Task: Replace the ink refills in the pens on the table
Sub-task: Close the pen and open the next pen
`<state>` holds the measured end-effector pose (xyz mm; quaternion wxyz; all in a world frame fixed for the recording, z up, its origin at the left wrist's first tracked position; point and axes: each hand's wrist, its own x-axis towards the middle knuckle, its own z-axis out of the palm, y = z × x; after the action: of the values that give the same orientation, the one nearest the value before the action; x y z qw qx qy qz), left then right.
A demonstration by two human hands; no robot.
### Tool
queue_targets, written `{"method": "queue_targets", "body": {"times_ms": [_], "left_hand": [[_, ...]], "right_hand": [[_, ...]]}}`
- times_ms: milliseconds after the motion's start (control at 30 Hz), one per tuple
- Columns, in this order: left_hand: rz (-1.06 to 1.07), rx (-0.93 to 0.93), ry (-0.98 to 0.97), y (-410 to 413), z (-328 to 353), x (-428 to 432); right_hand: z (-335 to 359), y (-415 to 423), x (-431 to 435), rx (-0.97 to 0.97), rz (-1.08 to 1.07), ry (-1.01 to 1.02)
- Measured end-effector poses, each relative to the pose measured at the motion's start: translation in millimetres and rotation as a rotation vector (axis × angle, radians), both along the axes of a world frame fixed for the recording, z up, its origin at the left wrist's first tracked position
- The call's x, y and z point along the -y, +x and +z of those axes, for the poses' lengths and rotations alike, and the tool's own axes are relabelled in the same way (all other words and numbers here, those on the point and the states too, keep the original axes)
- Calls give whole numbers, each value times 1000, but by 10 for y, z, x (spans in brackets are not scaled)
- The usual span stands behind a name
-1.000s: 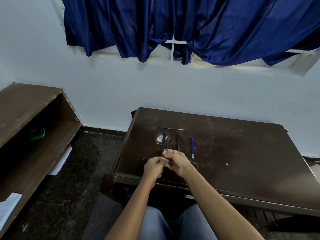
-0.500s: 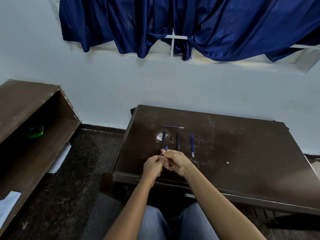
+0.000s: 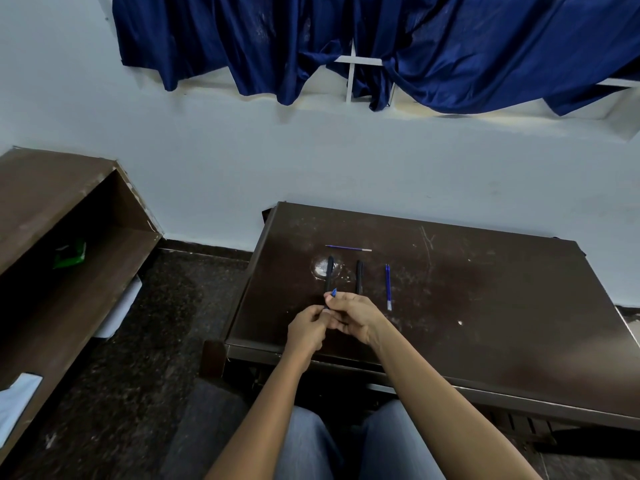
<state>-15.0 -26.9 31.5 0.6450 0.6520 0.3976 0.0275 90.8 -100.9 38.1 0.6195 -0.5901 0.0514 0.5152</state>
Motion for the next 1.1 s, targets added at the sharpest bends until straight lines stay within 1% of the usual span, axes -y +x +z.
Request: {"method": "queue_targets", "body": {"times_ms": [133, 333, 433, 500, 667, 733, 833, 900, 1000, 1100], "left_hand": [[16, 12, -12, 15, -3, 1], [35, 28, -15, 70, 19, -15], [31, 19, -17, 65, 9, -27], [30, 10, -22, 72, -7, -31], [36, 1, -42, 77, -43, -33], [49, 2, -52, 66, -77, -37], [62, -14, -50, 55, -116, -49], [73, -24, -49, 58, -137, -63], [77, -37, -40, 68, -178, -86], [79, -42, -43, 76, -202, -101]], "right_hand": [[-30, 38, -25, -30, -42, 39], [-16, 65, -77, -73, -29, 104], [-55, 111, -94, -48, 32, 76], [-89, 146, -108, -14, 29, 33], [-67, 300, -181, -30, -178, 37], [-51, 408, -216, 4, -260, 21], [-56, 576, -268, 157, -315, -36], [-120, 694, -290, 369, -257, -161], [-244, 848, -302, 698, -54, -386], [-354, 911, -313, 876, 189, -506]]}}
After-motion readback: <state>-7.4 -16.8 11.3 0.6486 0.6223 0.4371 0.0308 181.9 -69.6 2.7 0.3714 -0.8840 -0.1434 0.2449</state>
